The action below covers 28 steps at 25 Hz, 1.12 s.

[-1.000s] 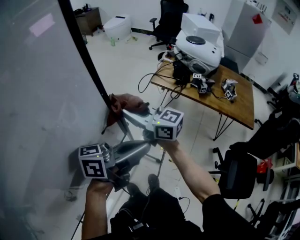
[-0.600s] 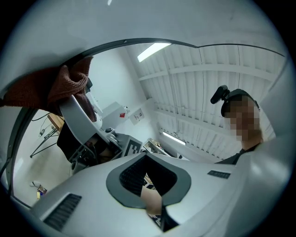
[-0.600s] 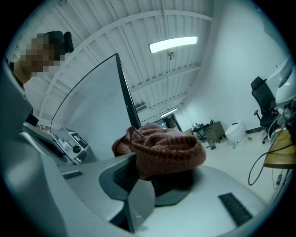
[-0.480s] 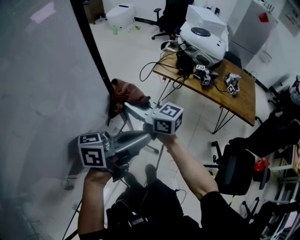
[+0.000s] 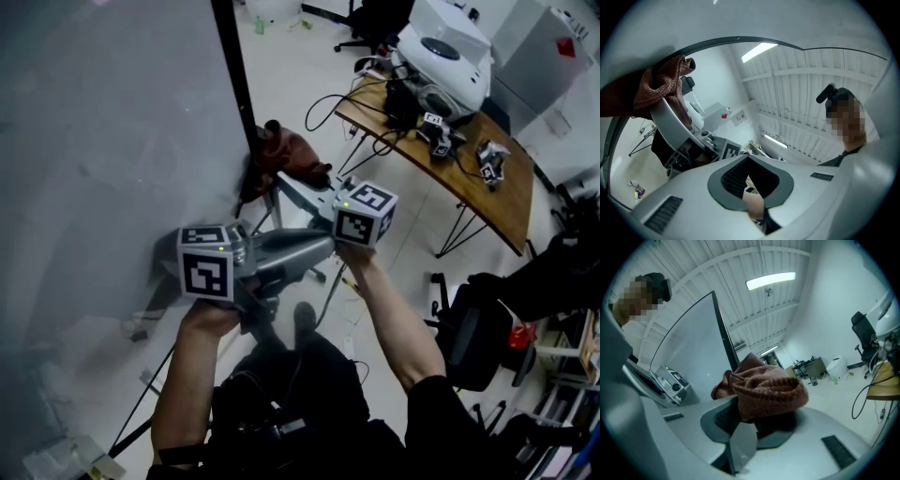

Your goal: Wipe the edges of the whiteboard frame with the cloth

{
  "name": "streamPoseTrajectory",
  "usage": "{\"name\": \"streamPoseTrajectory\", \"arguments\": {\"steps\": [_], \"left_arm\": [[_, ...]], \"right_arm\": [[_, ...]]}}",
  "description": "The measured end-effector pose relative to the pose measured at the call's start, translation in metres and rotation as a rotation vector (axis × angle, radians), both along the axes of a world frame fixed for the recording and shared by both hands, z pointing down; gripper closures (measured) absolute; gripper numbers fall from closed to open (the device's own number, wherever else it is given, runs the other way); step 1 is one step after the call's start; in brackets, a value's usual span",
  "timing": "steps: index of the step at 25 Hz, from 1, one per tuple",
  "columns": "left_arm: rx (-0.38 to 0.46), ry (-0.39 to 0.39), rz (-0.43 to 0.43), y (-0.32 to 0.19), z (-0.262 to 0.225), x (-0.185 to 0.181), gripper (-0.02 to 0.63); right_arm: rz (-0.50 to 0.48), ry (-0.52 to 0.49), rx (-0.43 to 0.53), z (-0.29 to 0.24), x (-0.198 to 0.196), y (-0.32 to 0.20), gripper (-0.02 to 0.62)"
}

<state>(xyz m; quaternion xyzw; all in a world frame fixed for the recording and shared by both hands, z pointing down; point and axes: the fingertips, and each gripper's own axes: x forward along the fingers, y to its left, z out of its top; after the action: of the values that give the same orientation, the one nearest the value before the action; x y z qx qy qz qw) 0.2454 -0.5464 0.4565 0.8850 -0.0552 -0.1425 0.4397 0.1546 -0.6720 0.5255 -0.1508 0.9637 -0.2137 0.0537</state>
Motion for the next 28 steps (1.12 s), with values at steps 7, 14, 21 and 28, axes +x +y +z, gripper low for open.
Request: {"name": "streamPoseTrajectory", "arguments": {"steps": [7,14,21,28], "left_arm": [[-0.016,0.014,-0.013,0.003,0.005,-0.003,0.611],[-0.035,0.039,-0.032,0.003,0.012,-0.003,0.611],[-0.069,0.036,-0.041,0.005,0.027,-0.003,0.611],[-0.090,0.033,-0.041,0.006,0.042,-0.001,0.611]], "right_arm": [[-0.010,0.006,-0.027,0.010,-0.006,0.005,0.509],[-0.006,0.013,-0.062,0.029,-0.005,0.005,0.509],[-0.002,0.011,-0.105,0.052,-0.006,0.004,0.509],[0.004,0.021,-0.150,0.080,-0.004,0.001,0.509]]}}
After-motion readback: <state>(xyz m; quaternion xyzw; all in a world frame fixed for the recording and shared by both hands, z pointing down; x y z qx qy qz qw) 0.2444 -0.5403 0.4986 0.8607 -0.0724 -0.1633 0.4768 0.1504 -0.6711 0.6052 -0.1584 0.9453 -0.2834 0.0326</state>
